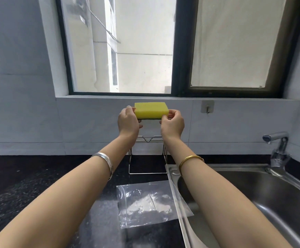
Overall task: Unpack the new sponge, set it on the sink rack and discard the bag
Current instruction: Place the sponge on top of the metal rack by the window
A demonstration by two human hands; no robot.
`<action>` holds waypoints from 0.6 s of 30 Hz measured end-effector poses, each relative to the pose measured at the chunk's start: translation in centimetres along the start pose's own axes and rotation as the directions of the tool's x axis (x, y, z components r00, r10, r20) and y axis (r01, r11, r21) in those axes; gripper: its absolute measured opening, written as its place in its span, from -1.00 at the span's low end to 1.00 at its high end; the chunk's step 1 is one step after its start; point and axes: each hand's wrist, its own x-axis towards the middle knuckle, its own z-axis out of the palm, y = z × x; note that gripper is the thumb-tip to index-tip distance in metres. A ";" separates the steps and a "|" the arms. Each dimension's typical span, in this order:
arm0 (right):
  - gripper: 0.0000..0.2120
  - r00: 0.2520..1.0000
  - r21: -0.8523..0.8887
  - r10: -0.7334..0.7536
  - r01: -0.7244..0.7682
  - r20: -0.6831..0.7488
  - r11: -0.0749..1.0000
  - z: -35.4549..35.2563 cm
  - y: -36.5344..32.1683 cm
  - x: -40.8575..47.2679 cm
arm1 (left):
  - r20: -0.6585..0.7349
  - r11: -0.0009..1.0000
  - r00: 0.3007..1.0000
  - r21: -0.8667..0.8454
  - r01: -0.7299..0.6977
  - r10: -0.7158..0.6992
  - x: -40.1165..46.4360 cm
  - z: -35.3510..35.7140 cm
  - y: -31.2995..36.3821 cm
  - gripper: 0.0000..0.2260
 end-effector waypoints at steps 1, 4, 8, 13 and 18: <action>-0.80 1.000 -0.003 -0.002 0.002 -0.002 1.000 0.1 0.0 0.3 | 0.004 1.000 1.000 -0.007 -0.010 0.010 0.2 0.1 0.0 -0.72; -0.79 1.000 -0.016 -0.010 0.010 -0.009 1.000 0.5 0.1 1.3 | 0.004 0.999 1.000 -0.018 -0.029 0.030 0.8 0.4 -0.2 -0.71; -0.79 1.000 -0.030 -0.015 0.014 -0.020 0.999 1.3 0.5 2.5 | 0.007 0.999 1.000 -0.008 -0.031 0.031 1.7 0.7 -0.6 -0.73; -0.78 1.000 -0.043 -0.015 0.015 -0.012 0.999 2.0 0.9 3.4 | 0.015 1.000 1.000 0.004 -0.017 0.017 2.5 1.0 -1.0 -0.76; -0.76 0.999 -0.034 -0.036 0.036 0.002 0.999 2.5 1.2 4.5 | 0.033 0.999 0.999 0.030 -0.037 0.036 3.7 1.5 -1.6 -0.73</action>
